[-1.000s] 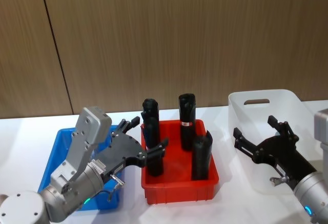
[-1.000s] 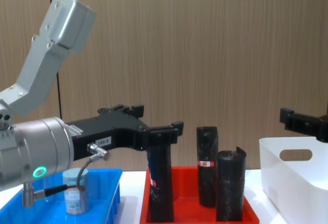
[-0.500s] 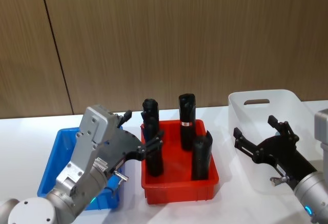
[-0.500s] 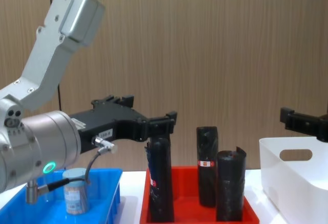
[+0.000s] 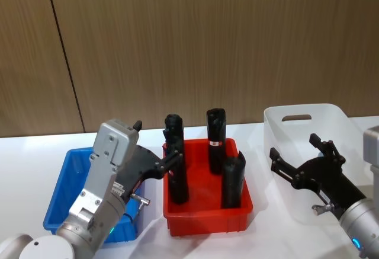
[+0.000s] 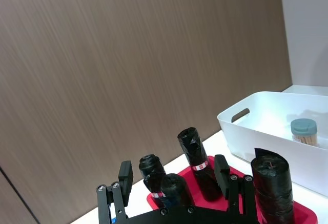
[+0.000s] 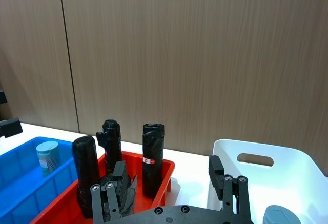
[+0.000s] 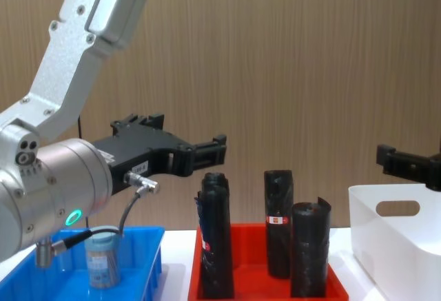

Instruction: Pick the cotton swabs from the blue box and place them into the white box.

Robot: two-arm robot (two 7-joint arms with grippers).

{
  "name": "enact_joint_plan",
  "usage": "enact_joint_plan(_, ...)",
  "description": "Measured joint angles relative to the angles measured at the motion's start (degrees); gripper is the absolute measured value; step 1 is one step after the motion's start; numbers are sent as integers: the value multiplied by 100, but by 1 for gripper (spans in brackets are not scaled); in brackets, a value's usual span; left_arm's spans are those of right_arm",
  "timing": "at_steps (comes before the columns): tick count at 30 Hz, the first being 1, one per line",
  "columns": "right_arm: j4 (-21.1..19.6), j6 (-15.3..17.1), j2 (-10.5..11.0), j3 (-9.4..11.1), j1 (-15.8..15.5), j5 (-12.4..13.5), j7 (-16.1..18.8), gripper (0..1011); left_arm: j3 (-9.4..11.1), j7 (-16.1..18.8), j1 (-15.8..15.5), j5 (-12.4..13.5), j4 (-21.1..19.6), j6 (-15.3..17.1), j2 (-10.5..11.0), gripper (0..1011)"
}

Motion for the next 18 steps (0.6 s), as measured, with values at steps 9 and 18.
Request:
enact_joint_plan(9,0,0,0,0,0,-1,1,1002,10,94,16,30,-32,10,-5,1004)
enact_joint_plan(18,10,6,-1,2,5,0,33,1002,10,98,15,30,-32,10,-4,1004)
